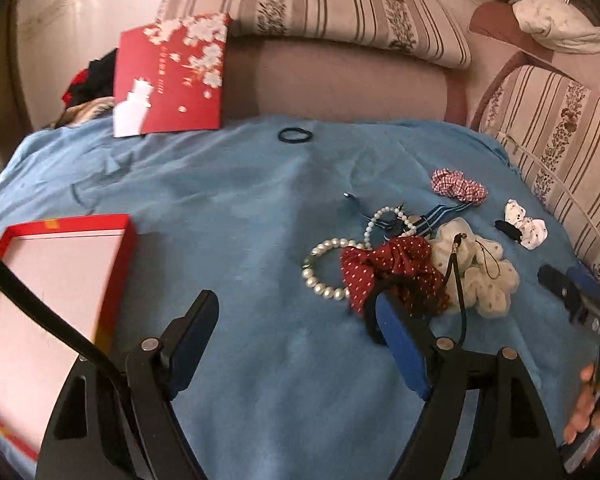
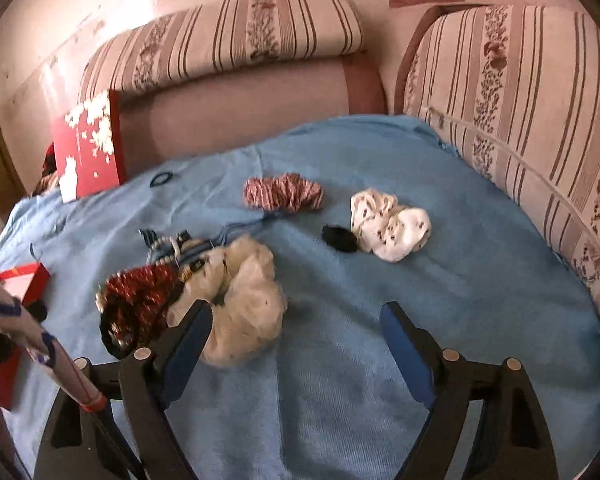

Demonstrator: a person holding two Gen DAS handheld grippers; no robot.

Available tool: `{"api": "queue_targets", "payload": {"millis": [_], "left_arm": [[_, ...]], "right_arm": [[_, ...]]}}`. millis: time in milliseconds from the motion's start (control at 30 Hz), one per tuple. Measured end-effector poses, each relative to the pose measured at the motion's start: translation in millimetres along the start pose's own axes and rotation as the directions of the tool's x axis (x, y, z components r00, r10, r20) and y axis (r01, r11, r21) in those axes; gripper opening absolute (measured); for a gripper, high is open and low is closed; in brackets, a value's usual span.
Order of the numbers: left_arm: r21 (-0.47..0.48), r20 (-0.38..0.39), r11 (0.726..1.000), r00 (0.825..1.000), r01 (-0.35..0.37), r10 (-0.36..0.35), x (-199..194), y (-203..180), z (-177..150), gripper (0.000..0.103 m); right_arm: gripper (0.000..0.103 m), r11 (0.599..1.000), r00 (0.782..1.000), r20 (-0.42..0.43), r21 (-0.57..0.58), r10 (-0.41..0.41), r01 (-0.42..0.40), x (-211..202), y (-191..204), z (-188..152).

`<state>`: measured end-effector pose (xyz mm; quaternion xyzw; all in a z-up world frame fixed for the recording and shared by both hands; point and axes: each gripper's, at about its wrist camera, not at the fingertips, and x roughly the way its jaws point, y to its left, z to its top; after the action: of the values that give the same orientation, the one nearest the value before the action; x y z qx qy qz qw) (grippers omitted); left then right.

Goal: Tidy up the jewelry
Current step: 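Lower the left tool onto the red polka-dot scrunchie and close it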

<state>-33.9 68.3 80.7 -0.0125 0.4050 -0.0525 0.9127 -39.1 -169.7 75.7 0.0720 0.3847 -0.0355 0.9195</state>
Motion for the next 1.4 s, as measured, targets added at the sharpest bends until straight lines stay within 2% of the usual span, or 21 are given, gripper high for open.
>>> {"api": "queue_targets", "payload": {"millis": [200, 333, 700, 1200, 1400], "left_arm": [[0.02, -0.008, 1.0, 1.0, 0.015, -0.015, 19, -3, 3, 0.08], [0.022, -0.048, 0.999, 0.998, 0.033, -0.032, 26, -2, 1, 0.08], [0.041, -0.068, 0.999, 0.998, 0.015, -0.012, 23, -3, -7, 0.08], [0.055, -0.096, 0.998, 0.995, -0.004, 0.01, 27, -4, -13, 0.08], [0.032, -0.108, 0.999, 0.994, 0.013, -0.009, 31, 1, -10, 0.08]], "right_arm": [[0.084, 0.995, 0.997, -0.004, 0.064, 0.071, -0.071, 3, -5, 0], [0.084, 0.996, 0.997, 0.005, 0.052, 0.078, -0.078, 9, 7, 2], [0.084, 0.99, 0.988, -0.076, 0.05, 0.136, -0.133, 24, 17, 1], [0.084, 0.993, 0.982, -0.147, 0.042, 0.116, -0.111, 31, 12, -7], [0.07, 0.991, 0.977, -0.168, 0.037, 0.131, -0.127, 34, 11, -9]]}}
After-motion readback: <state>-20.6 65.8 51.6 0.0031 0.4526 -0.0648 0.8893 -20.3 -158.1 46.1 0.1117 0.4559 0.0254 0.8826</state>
